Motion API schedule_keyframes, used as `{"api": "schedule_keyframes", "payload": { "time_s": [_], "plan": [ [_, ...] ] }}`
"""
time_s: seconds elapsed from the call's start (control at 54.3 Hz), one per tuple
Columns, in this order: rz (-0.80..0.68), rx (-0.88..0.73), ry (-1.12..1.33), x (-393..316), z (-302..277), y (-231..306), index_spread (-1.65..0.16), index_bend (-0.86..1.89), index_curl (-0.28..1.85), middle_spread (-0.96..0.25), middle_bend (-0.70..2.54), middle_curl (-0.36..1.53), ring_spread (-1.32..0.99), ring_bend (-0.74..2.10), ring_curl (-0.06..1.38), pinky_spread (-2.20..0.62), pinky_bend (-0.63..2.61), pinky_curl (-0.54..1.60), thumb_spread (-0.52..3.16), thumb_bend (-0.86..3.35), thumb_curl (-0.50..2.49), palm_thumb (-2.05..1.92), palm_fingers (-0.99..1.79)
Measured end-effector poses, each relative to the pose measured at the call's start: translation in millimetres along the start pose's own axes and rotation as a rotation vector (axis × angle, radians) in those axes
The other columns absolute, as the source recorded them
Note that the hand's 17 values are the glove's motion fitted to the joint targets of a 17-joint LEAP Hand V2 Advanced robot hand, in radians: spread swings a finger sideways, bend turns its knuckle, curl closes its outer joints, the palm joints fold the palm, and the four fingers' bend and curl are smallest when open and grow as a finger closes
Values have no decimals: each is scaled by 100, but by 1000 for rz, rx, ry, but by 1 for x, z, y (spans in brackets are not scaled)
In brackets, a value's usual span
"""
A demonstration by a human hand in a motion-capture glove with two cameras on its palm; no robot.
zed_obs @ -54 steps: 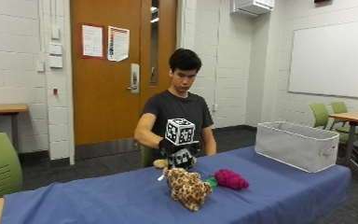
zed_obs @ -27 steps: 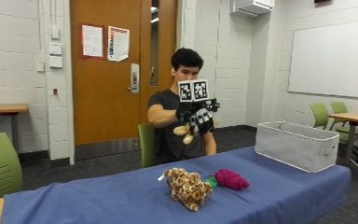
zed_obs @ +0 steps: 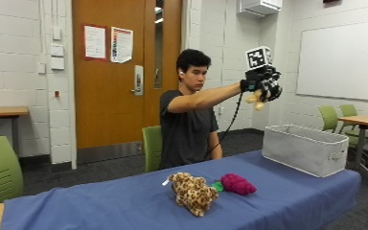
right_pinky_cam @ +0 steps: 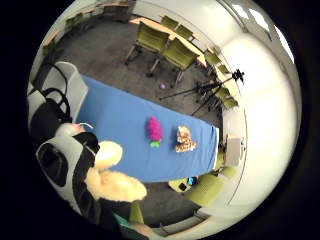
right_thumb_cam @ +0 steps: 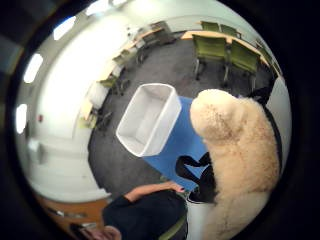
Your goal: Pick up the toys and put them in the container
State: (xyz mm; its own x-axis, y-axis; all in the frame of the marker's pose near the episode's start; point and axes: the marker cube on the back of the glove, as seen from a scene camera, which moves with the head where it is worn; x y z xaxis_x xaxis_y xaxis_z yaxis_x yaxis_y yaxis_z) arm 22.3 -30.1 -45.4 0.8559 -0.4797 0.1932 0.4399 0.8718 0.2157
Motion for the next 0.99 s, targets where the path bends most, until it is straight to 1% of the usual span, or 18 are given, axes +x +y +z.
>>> {"api": "schedule_keyframes", "payload": {
  "time_s": [0.037,0.111,0.203,0.258,0.295,0.35,0.405,0.461,0.553,0.608,0.663,0.737,0.755,0.774,0.792,0.811,0.884,0.995],
  "plan": [
    [-28,8,-17,-24,3,-18,-33,43,85,-37,84,68,-40,106,49,-43,77,37,63,7,93,55,119],
    [78,29,94,-57,17,-59,-33,43,86,-37,84,68,-40,106,49,-43,77,37,63,6,96,55,118],
    [14,57,9,-118,31,-90,-33,44,87,-37,84,68,-40,106,49,-43,78,37,62,5,99,55,118],
    [48,54,46,-142,47,-109,-33,44,87,-36,84,69,-40,106,49,-43,78,37,62,5,101,55,118],
    [51,44,67,-132,57,-117,-33,44,87,-37,84,68,-40,106,49,-43,78,37,62,4,102,55,117],
    [-26,22,27,-96,68,-123,-33,44,87,-37,83,68,-40,106,49,-43,79,37,62,4,103,55,117],
    [-53,11,-16,-94,78,-130,-32,43,88,-37,83,68,-40,106,49,-43,79,37,62,4,105,55,116],
    [-111,3,52,-94,89,-135,-32,43,88,-37,82,68,-40,106,49,-43,79,37,62,3,107,55,116],
    [6,-34,39,-111,102,-144,-33,43,89,-37,82,68,-40,105,49,-43,79,37,62,3,109,55,115],
    [9,-109,37,-114,111,-141,-33,41,89,-37,81,68,-41,104,49,-43,79,37,63,2,110,54,114],
    [77,-217,108,-106,122,-138,-34,40,89,-38,79,67,-41,104,49,-42,80,37,63,0,111,52,111],
    [165,-303,118,-97,129,-136,-35,8,84,-36,61,63,-38,105,50,-36,99,45,87,-19,90,6,58],
    [172,-303,111,-97,130,-136,-34,-14,77,-33,49,60,-36,100,50,-33,115,50,84,-24,86,-8,17],
    [169,-299,111,-95,130,-135,-32,-16,75,-27,41,59,-31,88,50,-29,126,55,80,-26,82,-17,-23],
    [159,-294,115,-93,130,-134,-31,-13,73,-25,40,59,-28,82,50,-26,129,56,80,-25,79,-20,-33],
    [143,-288,115,-91,129,-133,-31,-11,68,-23,38,56,-26,72,46,-23,128,53,79,-24,76,-23,-41],
    [92,-259,71,-83,121,-126,-30,-6,51,-16,33,51,-20,53,34,-15,124,48,78,-20,66,-25,-39],
    [83,-242,166,-122,115,-121,-29,0,40,-11,27,47,-16,41,28,-8,111,42,78,-18,53,-24,-34]
  ]
}}
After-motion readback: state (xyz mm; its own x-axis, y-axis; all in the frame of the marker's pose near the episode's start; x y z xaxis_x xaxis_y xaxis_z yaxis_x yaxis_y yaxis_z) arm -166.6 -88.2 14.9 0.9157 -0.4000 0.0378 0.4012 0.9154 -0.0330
